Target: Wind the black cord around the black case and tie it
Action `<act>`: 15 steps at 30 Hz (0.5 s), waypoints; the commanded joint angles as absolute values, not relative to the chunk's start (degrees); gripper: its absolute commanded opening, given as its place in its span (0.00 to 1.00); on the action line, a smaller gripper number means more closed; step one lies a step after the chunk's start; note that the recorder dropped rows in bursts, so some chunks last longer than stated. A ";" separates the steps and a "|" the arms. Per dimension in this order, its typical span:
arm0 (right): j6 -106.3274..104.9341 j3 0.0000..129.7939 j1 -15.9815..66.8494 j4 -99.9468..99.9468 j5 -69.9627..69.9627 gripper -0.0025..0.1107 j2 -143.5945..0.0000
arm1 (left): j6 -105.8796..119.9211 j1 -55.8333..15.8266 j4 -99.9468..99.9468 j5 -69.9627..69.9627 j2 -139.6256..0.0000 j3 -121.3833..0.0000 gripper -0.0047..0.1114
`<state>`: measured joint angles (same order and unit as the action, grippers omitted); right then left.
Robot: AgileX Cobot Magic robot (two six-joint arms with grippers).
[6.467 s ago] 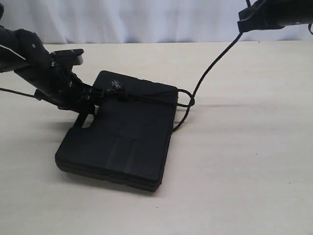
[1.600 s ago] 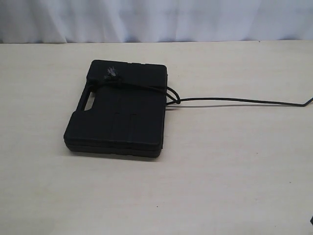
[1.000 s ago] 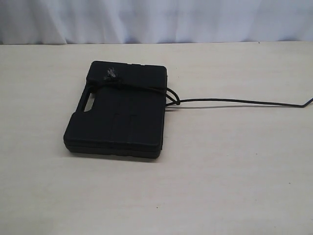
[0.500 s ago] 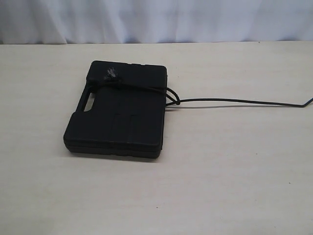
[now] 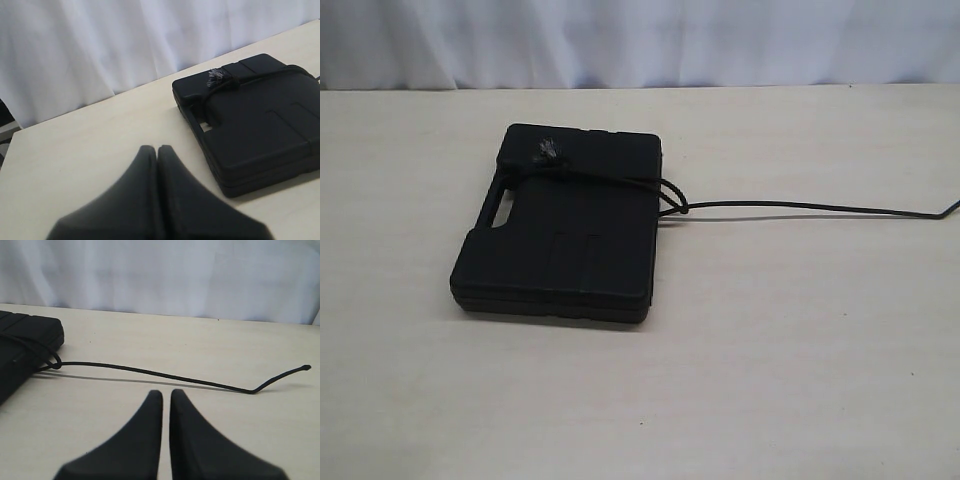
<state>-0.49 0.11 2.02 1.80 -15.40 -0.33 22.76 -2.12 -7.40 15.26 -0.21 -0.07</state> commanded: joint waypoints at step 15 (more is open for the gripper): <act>-0.41 0.00 1.69 2.16 -14.82 0.07 0.00 | 20.26 -2.02 -11.54 8.29 0.00 0.00 0.04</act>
